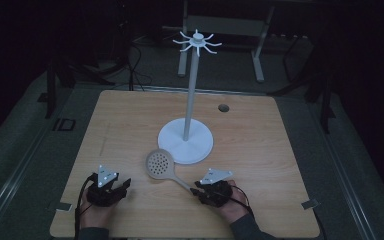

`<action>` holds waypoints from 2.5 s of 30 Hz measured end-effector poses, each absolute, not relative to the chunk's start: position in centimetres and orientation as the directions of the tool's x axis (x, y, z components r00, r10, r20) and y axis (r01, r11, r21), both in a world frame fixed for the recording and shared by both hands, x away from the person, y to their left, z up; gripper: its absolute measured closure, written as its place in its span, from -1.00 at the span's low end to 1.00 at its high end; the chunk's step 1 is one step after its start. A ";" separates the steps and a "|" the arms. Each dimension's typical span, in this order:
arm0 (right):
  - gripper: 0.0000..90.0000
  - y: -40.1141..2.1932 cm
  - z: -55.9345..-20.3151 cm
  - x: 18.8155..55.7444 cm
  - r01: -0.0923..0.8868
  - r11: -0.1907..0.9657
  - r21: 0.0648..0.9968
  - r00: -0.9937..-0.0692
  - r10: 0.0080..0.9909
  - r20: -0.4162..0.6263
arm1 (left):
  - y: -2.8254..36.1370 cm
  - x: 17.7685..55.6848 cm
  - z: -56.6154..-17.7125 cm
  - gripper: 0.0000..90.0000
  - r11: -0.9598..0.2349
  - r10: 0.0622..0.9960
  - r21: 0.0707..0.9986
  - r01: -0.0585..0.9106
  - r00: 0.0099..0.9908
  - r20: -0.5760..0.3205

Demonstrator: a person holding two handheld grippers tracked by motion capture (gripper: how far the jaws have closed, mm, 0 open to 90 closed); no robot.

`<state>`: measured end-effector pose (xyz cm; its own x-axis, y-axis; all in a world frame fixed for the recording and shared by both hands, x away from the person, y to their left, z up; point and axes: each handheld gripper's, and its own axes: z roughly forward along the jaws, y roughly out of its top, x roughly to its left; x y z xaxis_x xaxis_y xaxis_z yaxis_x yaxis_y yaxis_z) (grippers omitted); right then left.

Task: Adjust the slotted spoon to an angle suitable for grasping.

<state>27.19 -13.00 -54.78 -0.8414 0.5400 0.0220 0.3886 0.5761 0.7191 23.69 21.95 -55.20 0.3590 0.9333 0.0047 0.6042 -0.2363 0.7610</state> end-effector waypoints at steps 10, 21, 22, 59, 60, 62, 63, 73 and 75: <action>0.69 -11.1 -56.0 27.6 0.331 0.661 0.674 -0.872 0.486 -0.049 | 22.3 23.5 -55.1 0.09 -0.229 0.937 0.764 0.603 0.348 0.006; 0.70 -10.0 -56.1 26.7 0.140 0.727 0.672 -0.949 0.291 -0.118 | 23.9 23.1 -54.7 0.10 -0.162 0.961 0.781 0.603 0.275 -0.013; 0.69 -10.0 -56.1 26.7 0.147 0.724 0.674 -0.949 0.295 -0.110 | 23.9 23.1 -54.7 0.10 -0.157 0.962 0.783 0.602 0.271 -0.015; 0.99 -20.1 -55.9 25.7 0.365 0.647 0.669 -0.834 0.547 -0.074 | 21.0 23.5 -51.8 0.17 -0.238 0.898 0.819 0.522 0.439 -0.018; 0.99 -20.2 -56.0 26.4 0.387 0.622 0.681 -0.814 0.578 -0.064 | 20.5 24.0 -51.4 0.16 -0.262 0.885 0.811 0.522 0.466 -0.014; 0.99 -20.2 -56.1 27.2 0.394 0.600 0.696 -0.796 0.601 -0.067 | 19.9 24.4 -51.1 0.15 -0.292 0.870 0.802 0.521 0.493 -0.004; 0.99 -20.3 -56.1 27.5 0.410 0.579 0.704 -0.785 0.618 -0.052 | 19.9 24.4 -51.1 0.14 -0.292 0.870 0.802 0.521 0.493 -0.004; 0.79 -23.6 -54.5 27.7 0.472 0.329 0.818 -0.700 0.704 0.121 | 17.0 27.1 -49.1 0.10 -0.407 0.793 0.763 0.502 0.609 0.022; 0.75 -24.9 -54.1 27.2 0.481 0.278 0.832 -0.680 0.717 0.154 | 16.8 27.5 -48.9 0.10 -0.414 0.787 0.758 0.504 0.617 0.019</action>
<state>27.24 -24.85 -54.06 -0.6801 0.7168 0.1538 0.4807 0.2776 0.8318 27.50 16.77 -48.89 0.6172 0.7866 0.0193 0.5038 -0.4139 0.7582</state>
